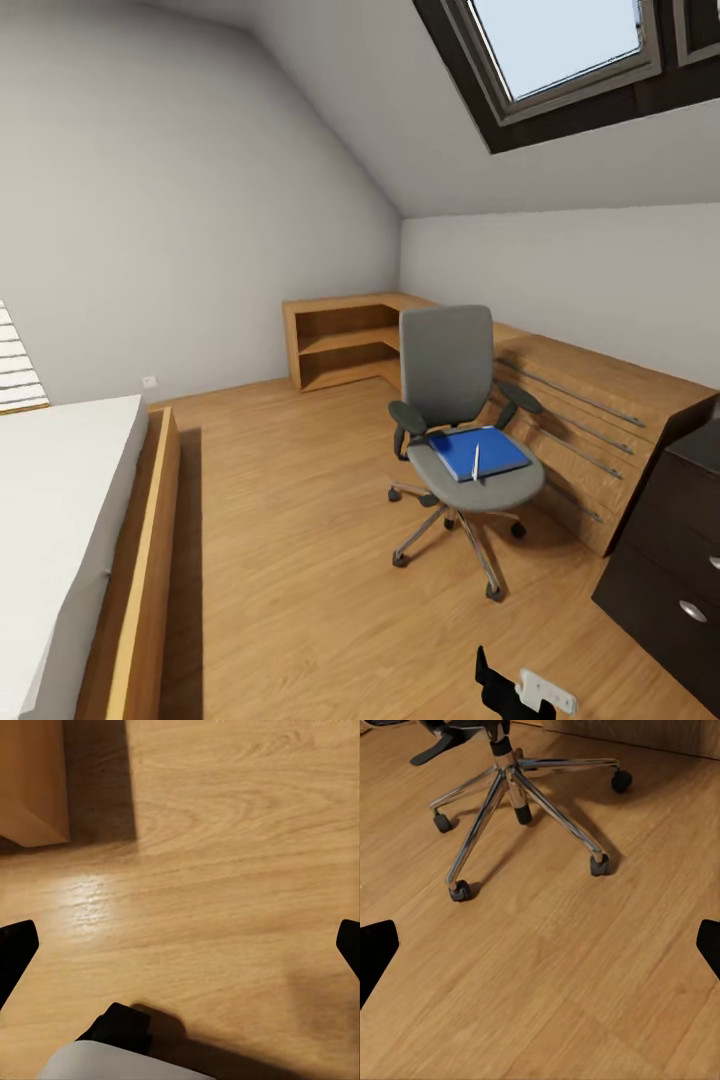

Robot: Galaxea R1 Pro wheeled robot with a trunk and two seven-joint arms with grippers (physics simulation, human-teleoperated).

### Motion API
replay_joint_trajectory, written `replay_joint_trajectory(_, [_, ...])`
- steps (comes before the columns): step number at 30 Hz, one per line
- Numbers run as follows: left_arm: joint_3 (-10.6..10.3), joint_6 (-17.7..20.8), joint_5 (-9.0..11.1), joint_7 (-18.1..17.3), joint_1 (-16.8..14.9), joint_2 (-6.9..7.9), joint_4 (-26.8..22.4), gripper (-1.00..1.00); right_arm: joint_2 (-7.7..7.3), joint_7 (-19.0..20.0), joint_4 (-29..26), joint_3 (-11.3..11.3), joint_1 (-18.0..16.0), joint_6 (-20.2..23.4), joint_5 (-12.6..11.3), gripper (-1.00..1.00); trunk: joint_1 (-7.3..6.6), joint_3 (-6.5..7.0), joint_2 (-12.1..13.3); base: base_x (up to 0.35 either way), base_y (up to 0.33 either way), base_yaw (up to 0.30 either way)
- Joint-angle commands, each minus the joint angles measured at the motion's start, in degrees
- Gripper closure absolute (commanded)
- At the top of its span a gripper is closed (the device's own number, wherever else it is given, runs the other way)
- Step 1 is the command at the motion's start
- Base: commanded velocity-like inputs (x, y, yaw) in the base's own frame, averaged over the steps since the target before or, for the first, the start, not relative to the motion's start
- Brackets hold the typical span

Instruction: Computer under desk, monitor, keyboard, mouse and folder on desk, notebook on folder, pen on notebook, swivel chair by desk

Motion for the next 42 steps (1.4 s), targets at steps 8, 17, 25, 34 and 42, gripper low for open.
replay_joint_trajectory(8, [-0.2,-0.3,0.5,0.5,0.0,0.01,0.0,-1.00,0.06,0.4,0.1,-0.2,0.0,-0.2,-0.4,-1.00,-1.77,1.40,3.2,0.000,0.000,0.000])
replay_joint_trajectory(17, [-0.2,-0.4,0.6,0.7,0.0,-0.10,0.2,-1.00,0.02,0.4,0.1,-0.2,0.0,-0.2,-0.3,-1.00,-3.74,3.01,6.8,0.000,0.000,-0.016])
replay_joint_trajectory(25, [-0.3,-0.4,0.6,0.7,0.0,-0.20,1.0,-1.00,0.04,0.4,0.1,-0.2,0.0,-0.2,-0.2,-1.00,-5.50,4.45,10.0,0.000,0.000,-0.214])
replay_joint_trajectory(34, [-0.3,-0.4,0.6,0.7,0.0,-0.17,1.1,-1.00,0.15,0.4,0.1,-0.2,0.0,-0.2,-0.2,-1.00,-7.48,6.06,13.6,0.000,0.000,-0.264])
replay_joint_trajectory(42, [-0.3,-0.4,0.6,0.7,0.0,-0.14,1.1,-1.00,0.10,0.4,0.1,-0.2,0.0,-0.2,-0.2,-1.00,-9.23,7.50,16.8,0.000,0.000,-0.267])
